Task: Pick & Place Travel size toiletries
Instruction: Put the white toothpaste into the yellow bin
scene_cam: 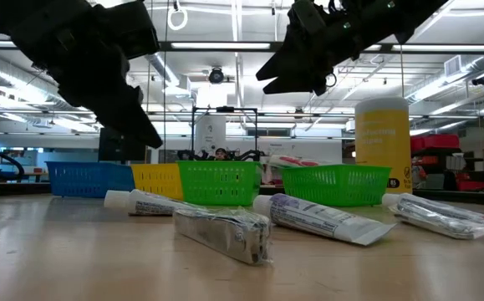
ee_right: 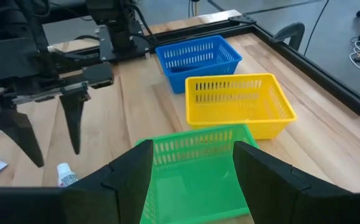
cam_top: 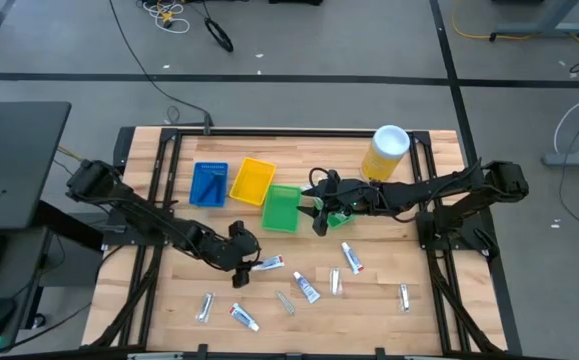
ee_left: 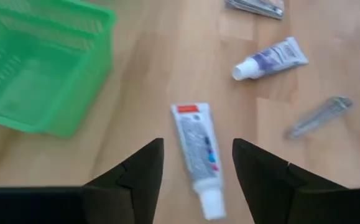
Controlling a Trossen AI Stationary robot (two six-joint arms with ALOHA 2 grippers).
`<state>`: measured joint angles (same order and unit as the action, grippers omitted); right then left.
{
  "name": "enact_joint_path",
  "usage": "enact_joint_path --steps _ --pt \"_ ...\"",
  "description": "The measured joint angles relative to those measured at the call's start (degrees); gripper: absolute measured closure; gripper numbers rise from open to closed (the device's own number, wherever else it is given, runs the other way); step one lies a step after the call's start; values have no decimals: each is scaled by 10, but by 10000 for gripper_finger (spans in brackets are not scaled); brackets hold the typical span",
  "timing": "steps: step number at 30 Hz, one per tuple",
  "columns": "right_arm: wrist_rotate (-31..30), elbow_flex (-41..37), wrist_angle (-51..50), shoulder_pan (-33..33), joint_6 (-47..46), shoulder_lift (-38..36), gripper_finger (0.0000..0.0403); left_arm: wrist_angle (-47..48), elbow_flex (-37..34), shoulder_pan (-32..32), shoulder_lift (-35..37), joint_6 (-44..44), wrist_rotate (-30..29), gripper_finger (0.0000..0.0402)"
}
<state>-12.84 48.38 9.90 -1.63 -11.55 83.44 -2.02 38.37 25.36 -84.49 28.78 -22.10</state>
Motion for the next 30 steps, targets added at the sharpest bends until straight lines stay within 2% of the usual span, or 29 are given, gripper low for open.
enact_joint_path --steps 7,13,16,20,22,25,30 --pt "0 0 10 0 -15 0 170 -15 0 -12 0 -6 31 197" --pt "1 0 10 0 -32 0 170 -17 0 -7 -3 20 29 169" --pt "1 0 10 0 -32 0 170 -33 0 -3 -27 23 21 155" --pt "1 0 7 0 -32 0 170 -88 1 8 -93 6 30 148" --pt "1 0 6 0 -39 0 170 -95 6 13 -115 3 14 147" --pt "3 0 6 0 -53 0 170 -92 12 15 -128 4 -11 147" --pt "3 0 6 0 -56 0 170 -87 12 15 -131 28 -4 148"
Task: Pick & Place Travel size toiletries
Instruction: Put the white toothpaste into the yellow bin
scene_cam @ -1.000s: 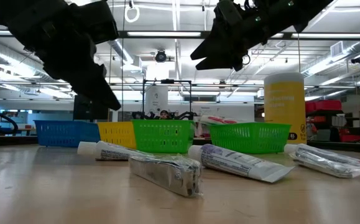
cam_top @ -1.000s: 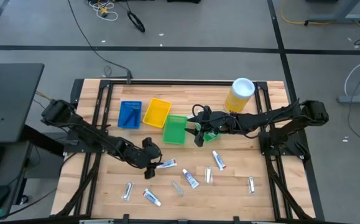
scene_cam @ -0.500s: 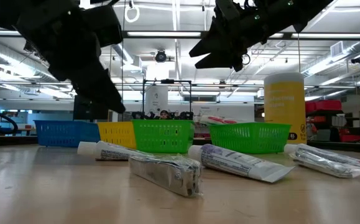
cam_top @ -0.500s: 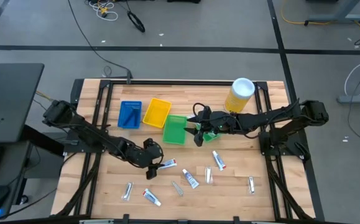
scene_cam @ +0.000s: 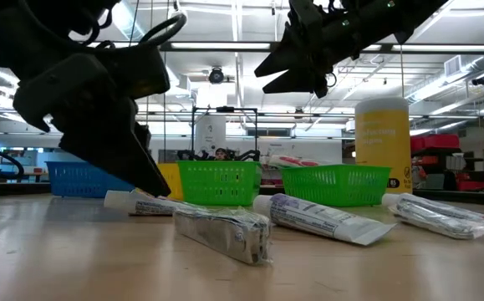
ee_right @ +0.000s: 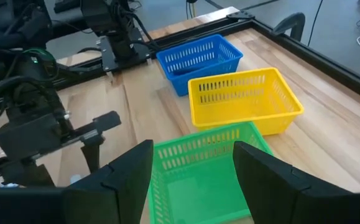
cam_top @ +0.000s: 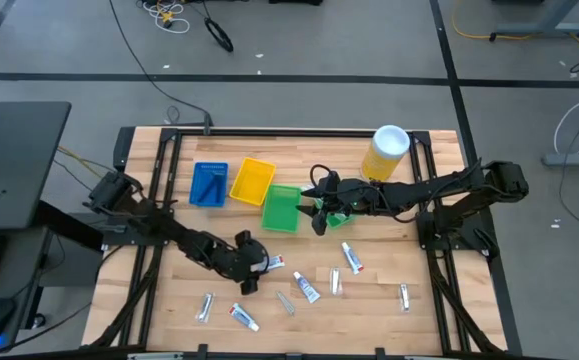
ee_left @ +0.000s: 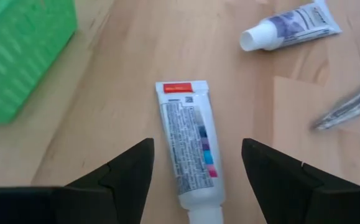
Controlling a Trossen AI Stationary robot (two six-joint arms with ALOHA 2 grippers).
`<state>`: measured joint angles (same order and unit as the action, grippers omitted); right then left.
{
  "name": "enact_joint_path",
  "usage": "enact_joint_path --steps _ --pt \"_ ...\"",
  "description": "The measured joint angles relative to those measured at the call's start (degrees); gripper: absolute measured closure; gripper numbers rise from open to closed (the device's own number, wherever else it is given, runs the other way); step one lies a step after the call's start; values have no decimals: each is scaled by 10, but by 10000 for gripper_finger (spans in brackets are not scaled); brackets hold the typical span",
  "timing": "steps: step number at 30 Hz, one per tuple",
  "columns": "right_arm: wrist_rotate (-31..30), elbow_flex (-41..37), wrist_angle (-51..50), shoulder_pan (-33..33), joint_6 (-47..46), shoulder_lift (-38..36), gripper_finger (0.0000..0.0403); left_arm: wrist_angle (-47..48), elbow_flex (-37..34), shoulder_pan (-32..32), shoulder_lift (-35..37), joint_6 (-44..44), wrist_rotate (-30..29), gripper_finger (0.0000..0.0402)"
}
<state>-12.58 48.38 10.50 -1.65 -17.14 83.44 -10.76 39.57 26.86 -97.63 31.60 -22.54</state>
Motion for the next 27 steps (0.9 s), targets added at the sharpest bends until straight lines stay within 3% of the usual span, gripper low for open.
enact_joint_path --steps 7,19,27 --pt "0 0 0 0 0 0 170 26 -4 1 0 36 4 148" --pt "-3 0 0 0 0 0 170 23 -5 2 0 10 5 148" --pt "-2 0 1 -1 -1 0 170 -19 1 11 -56 7 -20 148"
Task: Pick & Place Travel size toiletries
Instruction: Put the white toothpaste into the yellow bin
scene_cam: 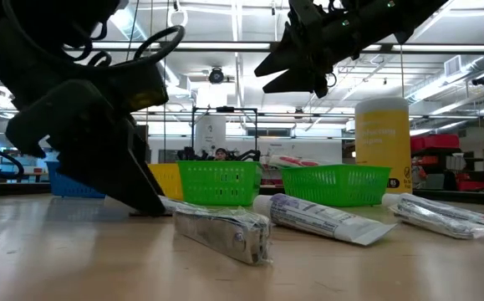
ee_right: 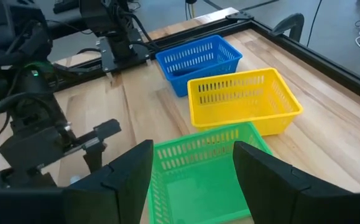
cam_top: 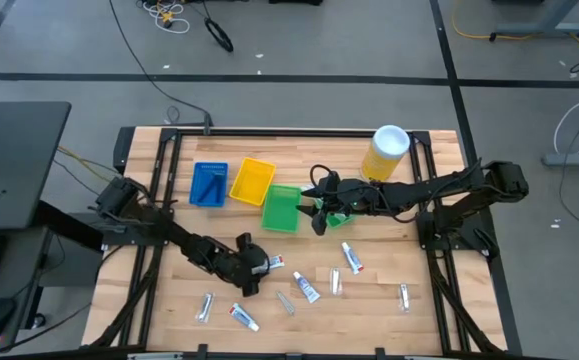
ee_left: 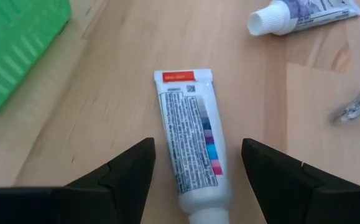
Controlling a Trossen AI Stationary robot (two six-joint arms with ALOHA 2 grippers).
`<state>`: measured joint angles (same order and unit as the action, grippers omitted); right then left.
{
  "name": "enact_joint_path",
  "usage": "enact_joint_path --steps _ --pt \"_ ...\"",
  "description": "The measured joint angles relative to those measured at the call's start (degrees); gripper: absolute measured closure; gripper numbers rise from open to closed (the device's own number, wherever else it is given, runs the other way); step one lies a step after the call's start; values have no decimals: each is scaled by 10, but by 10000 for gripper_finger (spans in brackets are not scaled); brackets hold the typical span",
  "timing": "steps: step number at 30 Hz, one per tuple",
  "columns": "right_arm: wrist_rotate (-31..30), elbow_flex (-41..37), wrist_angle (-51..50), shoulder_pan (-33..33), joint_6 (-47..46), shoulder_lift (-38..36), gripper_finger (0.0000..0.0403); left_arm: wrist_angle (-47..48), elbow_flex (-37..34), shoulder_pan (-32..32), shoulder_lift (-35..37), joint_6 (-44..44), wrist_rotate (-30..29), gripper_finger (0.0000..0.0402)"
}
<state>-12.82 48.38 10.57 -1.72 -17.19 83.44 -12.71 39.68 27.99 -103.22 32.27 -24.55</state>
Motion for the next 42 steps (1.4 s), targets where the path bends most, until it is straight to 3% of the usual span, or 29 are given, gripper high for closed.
enact_joint_path --steps 3,6,22,30,35,42 --pt "0 0 0 0 0 0 170 -5 1 12 -4 1 -35 148" --pt "0 0 0 0 0 0 170 -8 1 18 -4 0 -33 158" --pt "0 0 3 0 -6 0 170 -4 0 30 -5 29 -31 270" --pt "0 0 3 0 -6 0 170 -10 -1 30 5 31 -36 278" --pt "0 0 3 0 -6 0 170 10 -3 32 46 22 -37 279" --pt "0 0 3 0 -6 0 170 99 -1 28 136 31 -122 279"
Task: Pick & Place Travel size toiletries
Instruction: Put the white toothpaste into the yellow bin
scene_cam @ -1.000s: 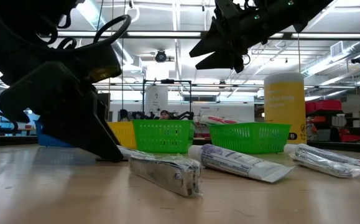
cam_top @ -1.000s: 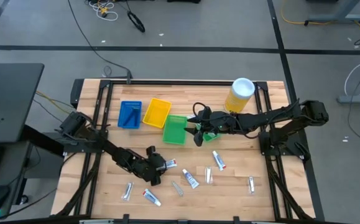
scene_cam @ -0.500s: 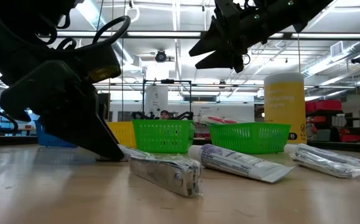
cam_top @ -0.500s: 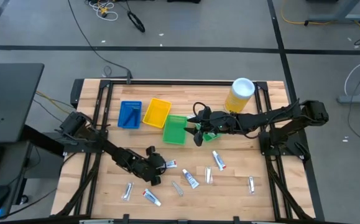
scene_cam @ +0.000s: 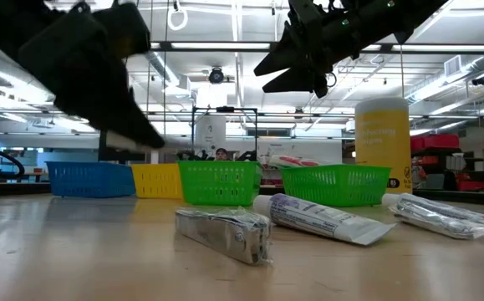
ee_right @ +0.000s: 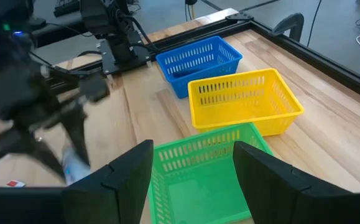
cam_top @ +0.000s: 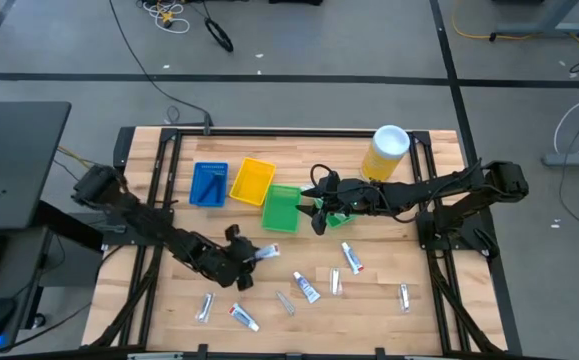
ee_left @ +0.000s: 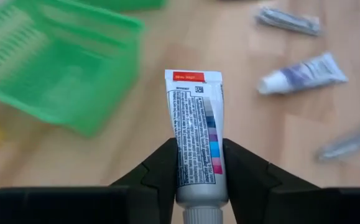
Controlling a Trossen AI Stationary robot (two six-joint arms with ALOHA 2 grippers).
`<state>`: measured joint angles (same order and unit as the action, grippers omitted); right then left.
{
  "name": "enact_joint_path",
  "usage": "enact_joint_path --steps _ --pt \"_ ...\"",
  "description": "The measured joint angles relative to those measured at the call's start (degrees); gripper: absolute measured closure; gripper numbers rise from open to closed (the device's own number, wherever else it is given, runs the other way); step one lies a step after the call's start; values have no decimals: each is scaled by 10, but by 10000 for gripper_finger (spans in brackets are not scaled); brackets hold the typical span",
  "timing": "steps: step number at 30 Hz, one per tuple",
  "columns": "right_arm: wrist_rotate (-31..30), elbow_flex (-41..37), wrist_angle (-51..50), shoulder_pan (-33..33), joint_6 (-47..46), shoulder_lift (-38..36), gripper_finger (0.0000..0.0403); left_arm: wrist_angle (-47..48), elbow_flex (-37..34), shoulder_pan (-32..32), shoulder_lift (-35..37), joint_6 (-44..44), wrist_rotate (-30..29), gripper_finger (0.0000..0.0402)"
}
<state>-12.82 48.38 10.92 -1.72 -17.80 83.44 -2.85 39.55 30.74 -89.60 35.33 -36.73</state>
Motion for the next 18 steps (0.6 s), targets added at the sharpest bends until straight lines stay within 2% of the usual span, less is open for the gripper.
enact_joint_path --steps 6,12,14,18 --pt "0 0 0 0 0 0 170 122 0 -33 97 5 -91 279" --pt "0 0 0 0 0 0 170 151 0 -147 152 42 -98 279" --pt "0 0 0 0 0 0 170 154 0 -196 152 16 -84 279" --pt "0 0 0 0 0 0 170 160 0 -301 134 -17 18 279"
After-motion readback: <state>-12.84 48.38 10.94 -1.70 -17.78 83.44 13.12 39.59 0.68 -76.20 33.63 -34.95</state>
